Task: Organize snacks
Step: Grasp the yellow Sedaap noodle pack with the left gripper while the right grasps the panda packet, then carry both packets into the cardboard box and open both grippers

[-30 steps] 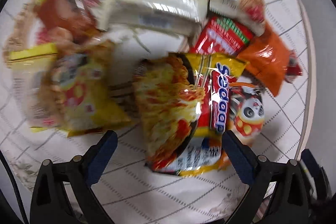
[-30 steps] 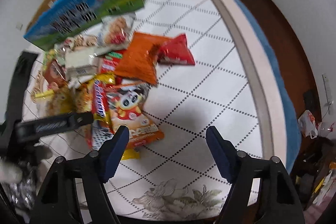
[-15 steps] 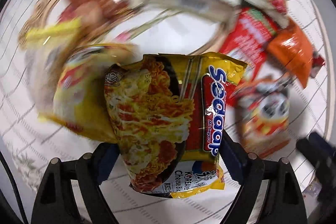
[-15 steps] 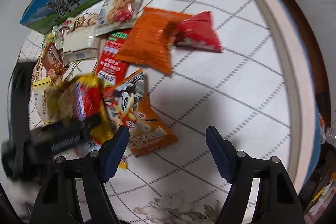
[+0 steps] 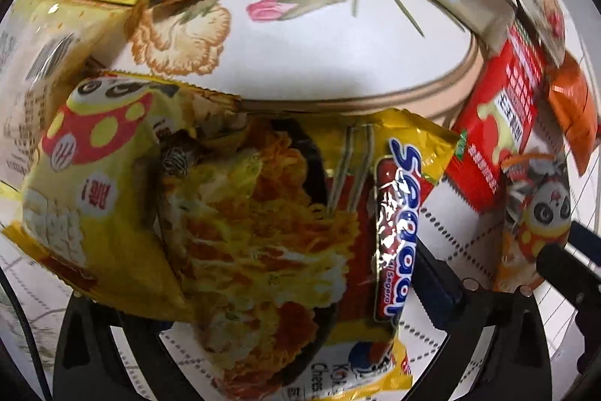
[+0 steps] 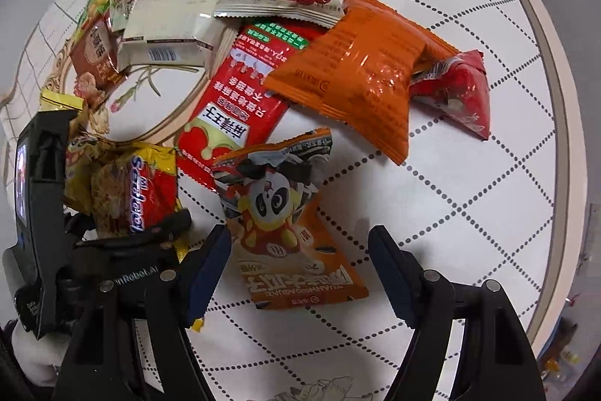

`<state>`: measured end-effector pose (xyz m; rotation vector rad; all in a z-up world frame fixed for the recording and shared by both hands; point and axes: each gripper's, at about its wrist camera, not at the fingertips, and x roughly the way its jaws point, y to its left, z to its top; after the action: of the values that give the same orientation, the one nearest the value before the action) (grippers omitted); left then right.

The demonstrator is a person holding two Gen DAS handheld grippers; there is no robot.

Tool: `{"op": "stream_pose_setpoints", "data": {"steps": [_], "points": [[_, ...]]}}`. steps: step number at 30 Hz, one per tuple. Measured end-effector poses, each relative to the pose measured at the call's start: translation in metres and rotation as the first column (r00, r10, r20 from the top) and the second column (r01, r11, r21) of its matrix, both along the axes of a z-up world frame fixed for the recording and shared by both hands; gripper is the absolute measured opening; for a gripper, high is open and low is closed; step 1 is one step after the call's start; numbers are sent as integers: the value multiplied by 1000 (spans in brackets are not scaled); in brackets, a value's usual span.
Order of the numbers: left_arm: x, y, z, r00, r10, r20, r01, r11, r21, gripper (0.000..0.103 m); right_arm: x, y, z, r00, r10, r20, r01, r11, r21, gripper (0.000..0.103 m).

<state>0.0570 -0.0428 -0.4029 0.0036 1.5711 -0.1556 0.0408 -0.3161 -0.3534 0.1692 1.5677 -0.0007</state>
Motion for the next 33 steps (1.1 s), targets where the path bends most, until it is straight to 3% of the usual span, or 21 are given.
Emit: {"op": "stream_pose_setpoints", "data": {"steps": [5, 7, 10, 14, 16, 18, 26, 33], "points": [[-7, 10, -6, 999, -30, -14, 30, 999, -26, 102, 1, 30, -7, 999, 30, -13, -30, 999, -28, 78], [-12, 13, 2, 998, -57, 8, 57, 998, -30, 86, 2, 47, -12, 999, 29, -15, -29, 999, -31, 78], [-26, 16, 2, 993, -119, 10, 119, 993, -5, 84, 6, 65, -19, 999, 38, -11, -39, 995, -87, 78], [-35, 25, -11, 991, -131, 1, 131, 991, -24, 84, 9, 77, -38, 998, 36, -53, -44, 987, -156, 78], [-27, 25, -14, 989, -145, -2, 145, 989, -18, 84, 11, 78, -44, 998, 27, -59, -36, 987, -157, 74], [-21, 29, -7, 989, -145, -6, 144, 989, -14, 84, 9, 78, -44, 999, 15, -50, -22, 988, -150, 61], [31, -23, 6, 992, -124, 20, 123, 992, 22, 84, -9, 65, -14, 986, -163, -37, 164, 986, 32, 55], [48, -39, 73, 991, -73, 109, 79, 996, -47, 82, -4, 55, 58, 984, -169, 61, 160, 978, 131, 55]]}}
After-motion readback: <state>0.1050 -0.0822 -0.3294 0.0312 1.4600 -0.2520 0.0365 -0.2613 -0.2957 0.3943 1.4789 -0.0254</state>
